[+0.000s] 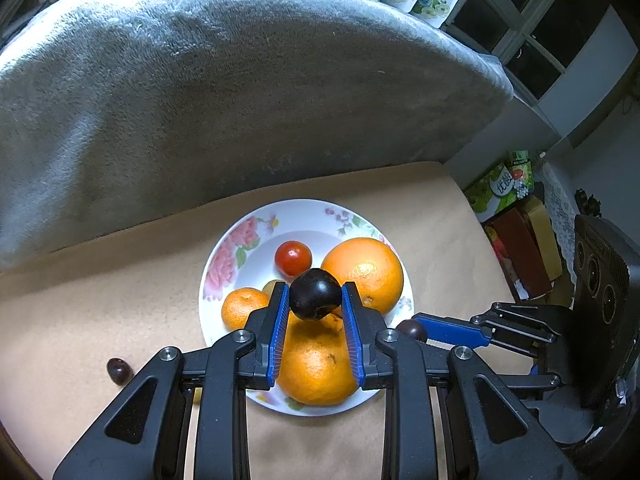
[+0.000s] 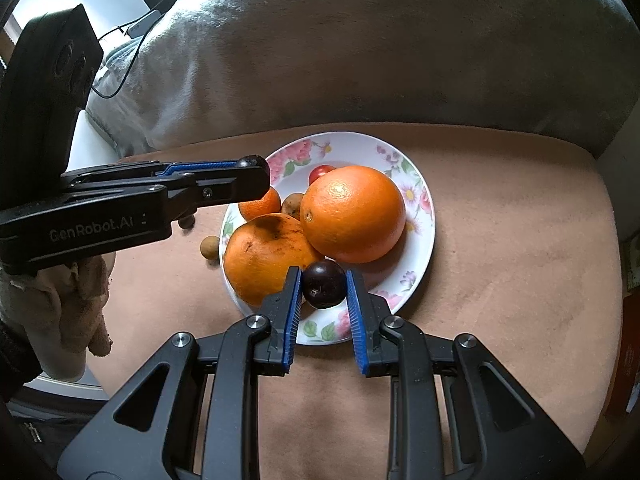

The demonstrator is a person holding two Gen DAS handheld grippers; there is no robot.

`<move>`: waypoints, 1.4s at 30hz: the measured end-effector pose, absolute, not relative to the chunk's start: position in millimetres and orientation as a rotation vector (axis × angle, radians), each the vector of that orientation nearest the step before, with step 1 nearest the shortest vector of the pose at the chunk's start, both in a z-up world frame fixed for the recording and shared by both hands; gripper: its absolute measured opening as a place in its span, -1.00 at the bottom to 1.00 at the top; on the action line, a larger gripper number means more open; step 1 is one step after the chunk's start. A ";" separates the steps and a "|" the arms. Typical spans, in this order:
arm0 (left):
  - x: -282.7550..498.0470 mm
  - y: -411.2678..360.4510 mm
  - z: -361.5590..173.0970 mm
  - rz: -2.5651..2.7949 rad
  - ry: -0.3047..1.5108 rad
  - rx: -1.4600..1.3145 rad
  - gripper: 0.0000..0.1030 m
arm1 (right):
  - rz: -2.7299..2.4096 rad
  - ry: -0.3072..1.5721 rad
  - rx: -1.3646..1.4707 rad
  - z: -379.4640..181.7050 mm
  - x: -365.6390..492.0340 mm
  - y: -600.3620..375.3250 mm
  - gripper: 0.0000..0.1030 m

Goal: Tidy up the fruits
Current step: 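Lower the dark brown fruit onto the plate and open the right tool, then move the right tool back to the tan round fruit on the cloth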

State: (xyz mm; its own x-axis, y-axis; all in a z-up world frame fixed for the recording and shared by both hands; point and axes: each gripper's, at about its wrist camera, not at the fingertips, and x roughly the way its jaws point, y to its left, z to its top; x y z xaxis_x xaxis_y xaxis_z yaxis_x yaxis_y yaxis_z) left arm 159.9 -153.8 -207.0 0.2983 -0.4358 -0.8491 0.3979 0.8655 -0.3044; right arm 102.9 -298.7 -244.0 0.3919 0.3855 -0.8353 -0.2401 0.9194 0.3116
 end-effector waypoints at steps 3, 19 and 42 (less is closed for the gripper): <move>159.6 -153.6 -205.2 -0.548 1.137 -0.038 -0.34 | 0.397 1.099 0.142 -242.6 102.9 -298.7 -0.53; 158.4 -150.6 -198.6 -0.515 1.105 -0.018 0.29 | 0.377 1.076 0.126 -235.1 102.9 -297.4 0.34; 154.6 -113.6 -182.2 -0.446 1.050 -0.022 0.40 | 0.351 1.069 0.030 -220.2 112.4 -275.4 0.54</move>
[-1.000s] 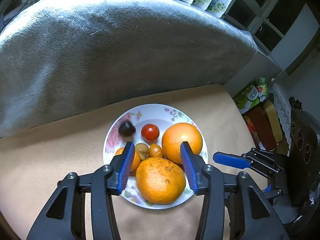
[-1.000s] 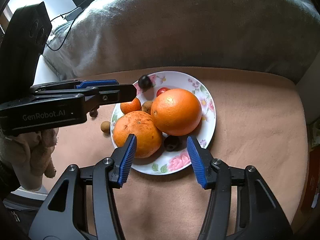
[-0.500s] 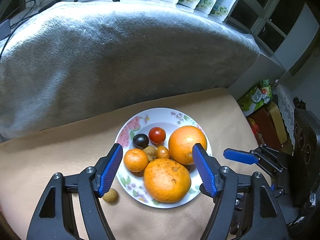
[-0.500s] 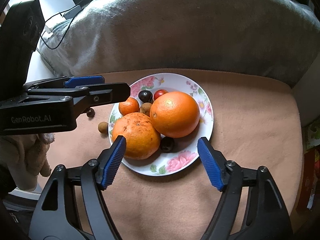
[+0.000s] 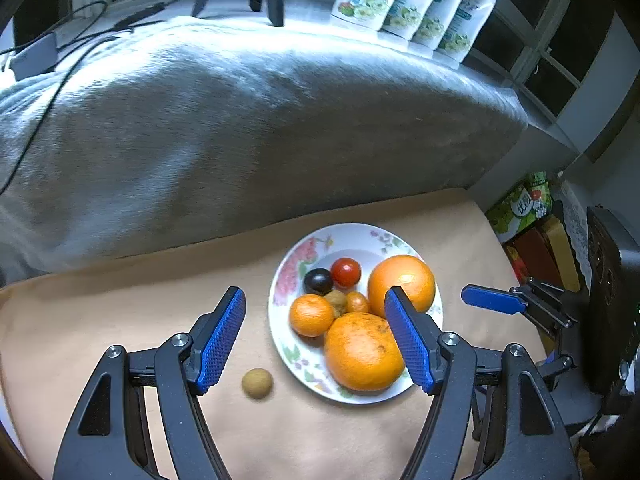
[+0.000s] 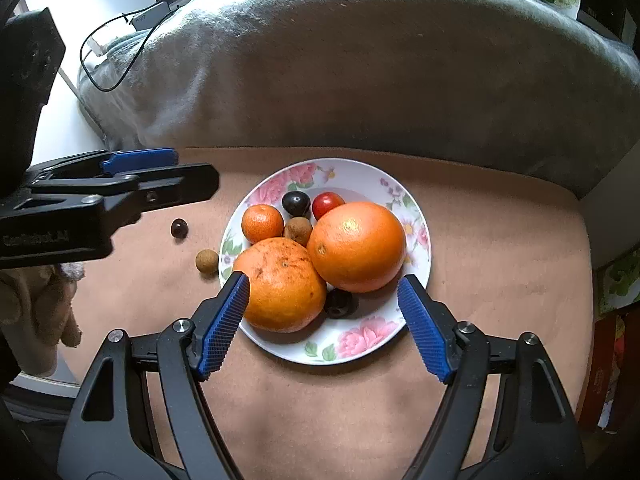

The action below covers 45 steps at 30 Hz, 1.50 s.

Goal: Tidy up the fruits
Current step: 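Move the right tool back to the tan round fruit on the cloth, then grasp the tan round fruit with the right tool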

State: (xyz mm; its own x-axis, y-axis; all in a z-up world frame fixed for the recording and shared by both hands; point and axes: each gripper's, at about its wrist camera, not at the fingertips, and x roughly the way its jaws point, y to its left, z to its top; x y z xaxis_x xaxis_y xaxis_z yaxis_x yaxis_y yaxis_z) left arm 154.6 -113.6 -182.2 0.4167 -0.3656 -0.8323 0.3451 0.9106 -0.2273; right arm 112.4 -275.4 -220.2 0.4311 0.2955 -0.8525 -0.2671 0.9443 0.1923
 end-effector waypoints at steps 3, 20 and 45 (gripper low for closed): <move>153.5 -105.8 -179.3 -0.433 1.040 -0.024 0.40 | 0.353 1.065 0.023 -218.1 115.2 -272.3 0.54; 130.6 -35.5 -193.3 -0.327 1.037 -0.054 0.40 | 0.453 1.020 -0.030 -195.8 147.8 -230.7 0.54; 127.7 11.8 -253.0 -0.345 1.152 -0.176 -0.12 | 0.912 1.143 -0.421 -240.0 138.4 -121.8 -0.22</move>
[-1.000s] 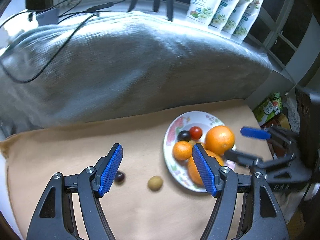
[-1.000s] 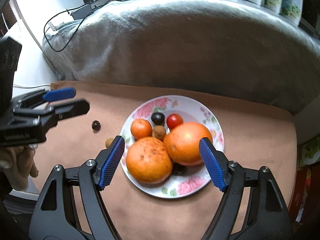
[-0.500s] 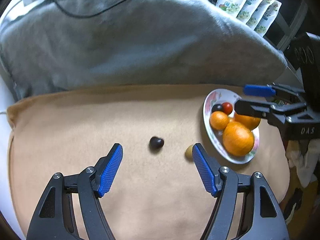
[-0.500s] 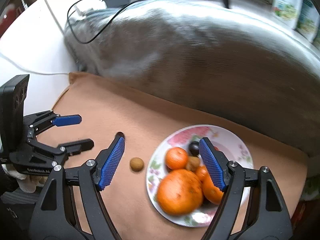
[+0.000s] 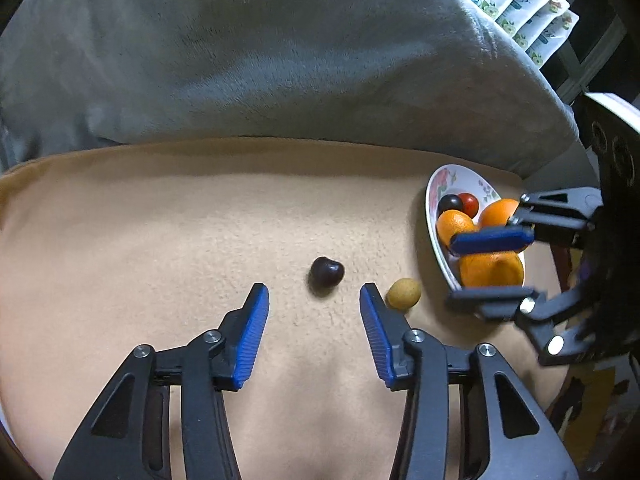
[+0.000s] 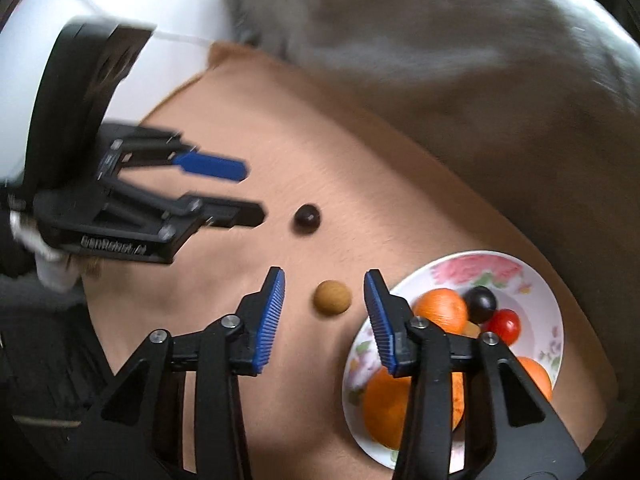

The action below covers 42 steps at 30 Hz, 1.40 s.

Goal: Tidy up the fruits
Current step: 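Grasp the tan round fruit with the right tool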

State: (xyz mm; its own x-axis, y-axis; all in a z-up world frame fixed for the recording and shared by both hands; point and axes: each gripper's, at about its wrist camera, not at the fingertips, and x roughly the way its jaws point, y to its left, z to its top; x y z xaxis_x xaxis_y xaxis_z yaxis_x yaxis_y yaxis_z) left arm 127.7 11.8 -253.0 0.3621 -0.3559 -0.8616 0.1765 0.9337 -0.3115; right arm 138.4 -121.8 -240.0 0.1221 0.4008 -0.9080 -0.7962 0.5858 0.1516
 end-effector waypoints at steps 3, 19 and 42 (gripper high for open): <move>130.7 10.4 -258.4 -0.363 1.161 -0.199 -0.16 | 0.954 1.146 -0.490 -246.5 133.9 -113.5 -0.29; 133.5 10.3 -282.1 -0.385 1.148 -0.312 -0.29 | 1.088 1.148 -0.764 -275.6 126.4 -76.1 -0.37; 148.6 -1.5 -296.6 -0.373 1.135 -0.299 -0.52 | 1.064 1.187 -0.834 -293.2 122.2 -57.5 -0.47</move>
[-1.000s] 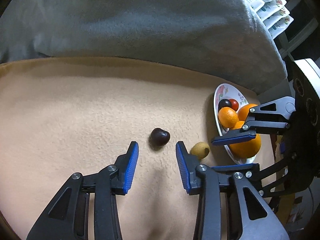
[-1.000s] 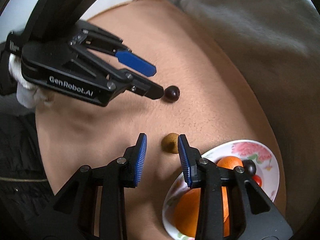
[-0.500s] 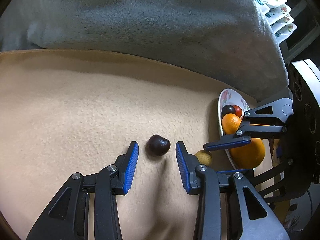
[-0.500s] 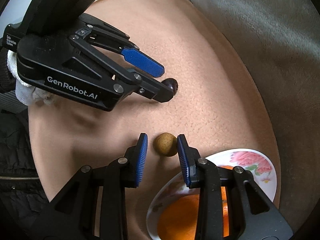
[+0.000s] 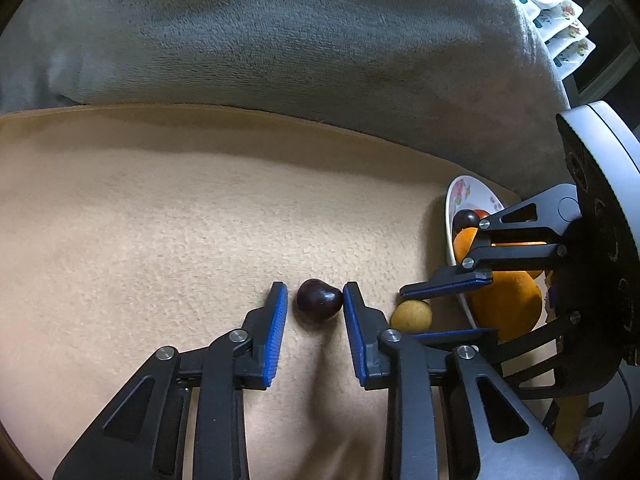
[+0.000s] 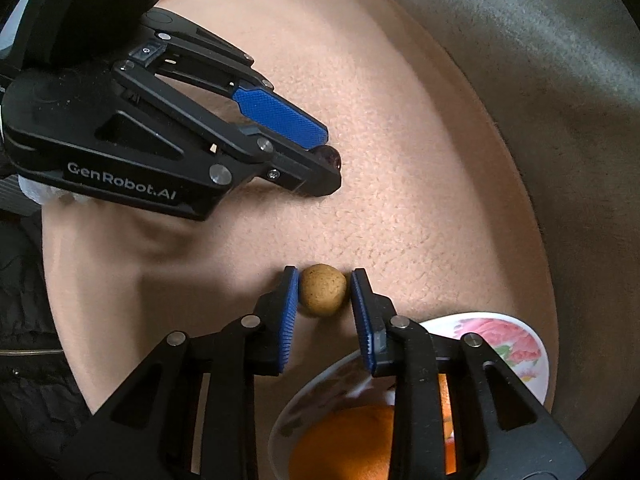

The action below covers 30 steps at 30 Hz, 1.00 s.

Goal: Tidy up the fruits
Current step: 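Grasp the tan round fruit with the right tool, then carry the tan fruit with the right tool over the plate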

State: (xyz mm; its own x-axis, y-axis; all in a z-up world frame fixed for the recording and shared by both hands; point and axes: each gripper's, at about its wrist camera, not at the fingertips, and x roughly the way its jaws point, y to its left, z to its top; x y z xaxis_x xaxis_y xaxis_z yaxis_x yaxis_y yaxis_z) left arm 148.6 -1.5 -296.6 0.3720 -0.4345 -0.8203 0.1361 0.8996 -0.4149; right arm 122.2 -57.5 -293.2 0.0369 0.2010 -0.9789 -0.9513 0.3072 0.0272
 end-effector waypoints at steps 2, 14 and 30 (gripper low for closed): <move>145.4 0.9 -296.6 -0.381 1.135 -0.295 -0.57 | 1.065 1.190 -0.821 -292.2 122.4 -56.4 -0.47; 144.4 10.5 -288.9 -0.366 1.129 -0.322 -0.57 | 1.069 1.176 -0.701 -263.6 129.5 -69.7 -0.47; 143.6 13.4 -247.2 -0.400 1.095 -0.230 -0.57 | 0.998 1.118 -0.502 -215.1 138.7 -117.8 -0.47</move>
